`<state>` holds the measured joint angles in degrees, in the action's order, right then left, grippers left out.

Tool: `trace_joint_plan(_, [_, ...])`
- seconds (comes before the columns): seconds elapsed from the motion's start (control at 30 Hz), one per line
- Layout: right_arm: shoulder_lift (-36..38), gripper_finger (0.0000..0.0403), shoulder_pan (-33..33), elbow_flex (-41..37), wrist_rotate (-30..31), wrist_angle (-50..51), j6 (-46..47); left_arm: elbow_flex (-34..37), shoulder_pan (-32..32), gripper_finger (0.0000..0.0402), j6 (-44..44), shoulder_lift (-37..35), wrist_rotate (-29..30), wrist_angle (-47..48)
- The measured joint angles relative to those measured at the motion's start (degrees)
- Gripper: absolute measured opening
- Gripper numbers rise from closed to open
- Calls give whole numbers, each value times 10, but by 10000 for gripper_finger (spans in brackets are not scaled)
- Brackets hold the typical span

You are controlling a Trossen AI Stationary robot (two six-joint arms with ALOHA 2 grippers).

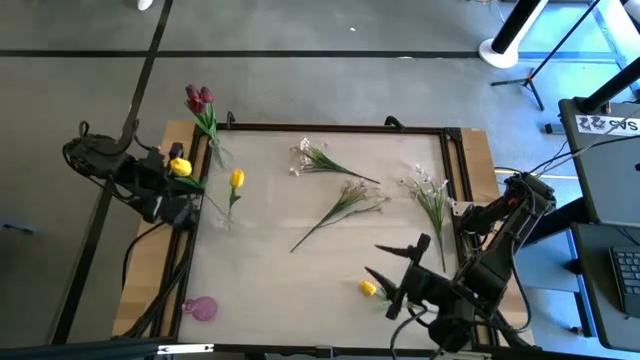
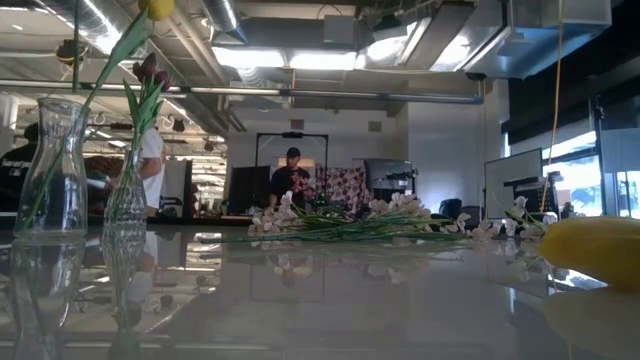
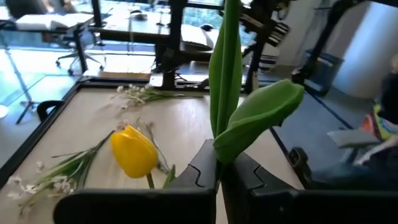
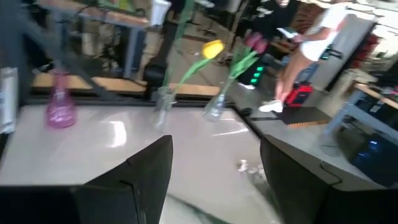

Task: Sort flowers into vase by color
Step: Put the left yellow flower into the bottom transparent vase

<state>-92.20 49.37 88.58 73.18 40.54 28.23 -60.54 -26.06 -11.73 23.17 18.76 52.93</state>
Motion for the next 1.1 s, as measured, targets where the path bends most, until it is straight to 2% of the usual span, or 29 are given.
trace_joint_plan(0.17, [0,243,-50,0,4,-5,3,-28,0,0,14,-11,-29,27])
trace_joint_plan(0.4, [0,243,-125,0,-63,-6,2,-29,0,0,17,-11,-28,75])
trace_joint_plan(0.57, [0,243,-163,0,-100,-6,-15,-17,0,4,19,-11,13,70])
trace_joint_plan(0.73, [0,243,-183,0,-119,-5,-20,-2,0,6,8,-11,26,69])
trace_joint_plan(0.9, [0,243,-184,-8,-128,1,-32,37,0,9,-50,-11,21,72])
trace_joint_plan(1.1, [0,243,-183,-14,-144,3,-32,95,0,45,-112,-11,21,74])
